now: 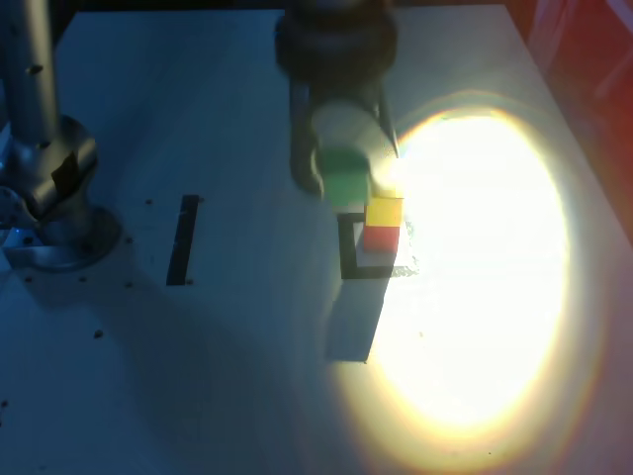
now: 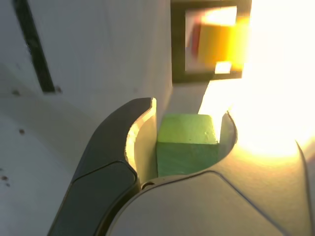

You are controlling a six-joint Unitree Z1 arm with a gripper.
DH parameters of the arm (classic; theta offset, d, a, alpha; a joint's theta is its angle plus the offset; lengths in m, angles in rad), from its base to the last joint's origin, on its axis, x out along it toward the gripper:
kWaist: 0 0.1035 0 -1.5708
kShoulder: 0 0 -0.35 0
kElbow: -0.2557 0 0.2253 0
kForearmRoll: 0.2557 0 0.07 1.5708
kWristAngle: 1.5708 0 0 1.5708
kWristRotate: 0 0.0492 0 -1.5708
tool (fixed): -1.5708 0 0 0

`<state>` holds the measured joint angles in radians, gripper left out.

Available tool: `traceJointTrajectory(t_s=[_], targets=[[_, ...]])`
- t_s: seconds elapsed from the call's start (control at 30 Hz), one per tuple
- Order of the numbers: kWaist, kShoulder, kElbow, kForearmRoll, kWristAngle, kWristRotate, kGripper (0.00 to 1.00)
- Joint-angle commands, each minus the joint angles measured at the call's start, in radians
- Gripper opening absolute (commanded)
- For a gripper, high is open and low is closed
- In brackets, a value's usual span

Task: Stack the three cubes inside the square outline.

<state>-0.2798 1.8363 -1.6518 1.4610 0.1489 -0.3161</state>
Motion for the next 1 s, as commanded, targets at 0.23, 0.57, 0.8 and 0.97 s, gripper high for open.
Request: traceJointTrajectory(t_s=[0.23,0.57,0.8,0.97], targets=[[0.192,0.028,-0.073,0.1,-0.031,0.203,0.11],[0.232,0.138,-0.154,0.098,-0.045,0.256,0.11],[0.215,0.214,-0.206,0.096,-0.082,0.269,0.11],[0.208,0.221,-0.219,0.09,-0.08,0.269,0.11]])
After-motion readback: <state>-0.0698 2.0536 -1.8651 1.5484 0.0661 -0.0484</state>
